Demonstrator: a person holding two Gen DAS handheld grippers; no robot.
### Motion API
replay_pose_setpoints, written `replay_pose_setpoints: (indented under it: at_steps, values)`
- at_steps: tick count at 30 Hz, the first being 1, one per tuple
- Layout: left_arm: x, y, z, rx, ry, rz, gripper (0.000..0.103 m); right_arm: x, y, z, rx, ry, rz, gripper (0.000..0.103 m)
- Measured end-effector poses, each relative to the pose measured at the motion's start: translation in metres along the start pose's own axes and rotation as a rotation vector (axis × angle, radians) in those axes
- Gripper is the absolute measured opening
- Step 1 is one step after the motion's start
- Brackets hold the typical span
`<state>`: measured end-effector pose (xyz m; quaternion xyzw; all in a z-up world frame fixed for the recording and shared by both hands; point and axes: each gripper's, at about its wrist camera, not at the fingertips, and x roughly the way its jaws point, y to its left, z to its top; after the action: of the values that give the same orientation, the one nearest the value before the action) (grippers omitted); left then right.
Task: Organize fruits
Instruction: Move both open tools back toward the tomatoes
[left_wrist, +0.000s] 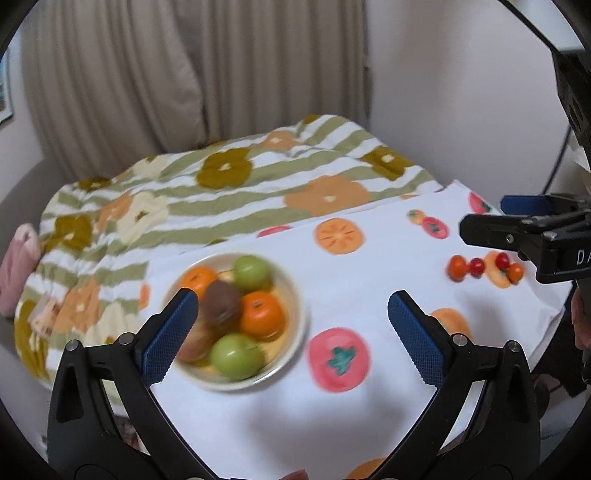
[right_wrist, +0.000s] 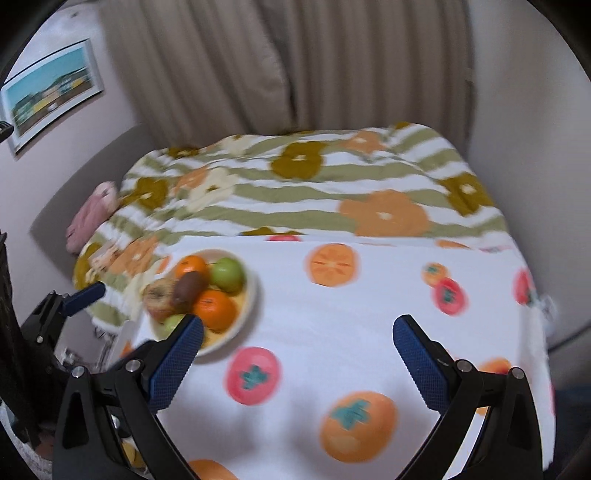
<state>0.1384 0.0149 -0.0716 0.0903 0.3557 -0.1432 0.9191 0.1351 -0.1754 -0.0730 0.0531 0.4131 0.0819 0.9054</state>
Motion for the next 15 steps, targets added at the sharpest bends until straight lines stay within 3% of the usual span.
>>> replay_pose_setpoints:
  at_steps: [15]
  values:
    - [0.051,-0.112,0.031,0.196,0.005,-0.208,0.103,-0.024,-0.118,-0.044,0.231,0.024,-0.222,0.103]
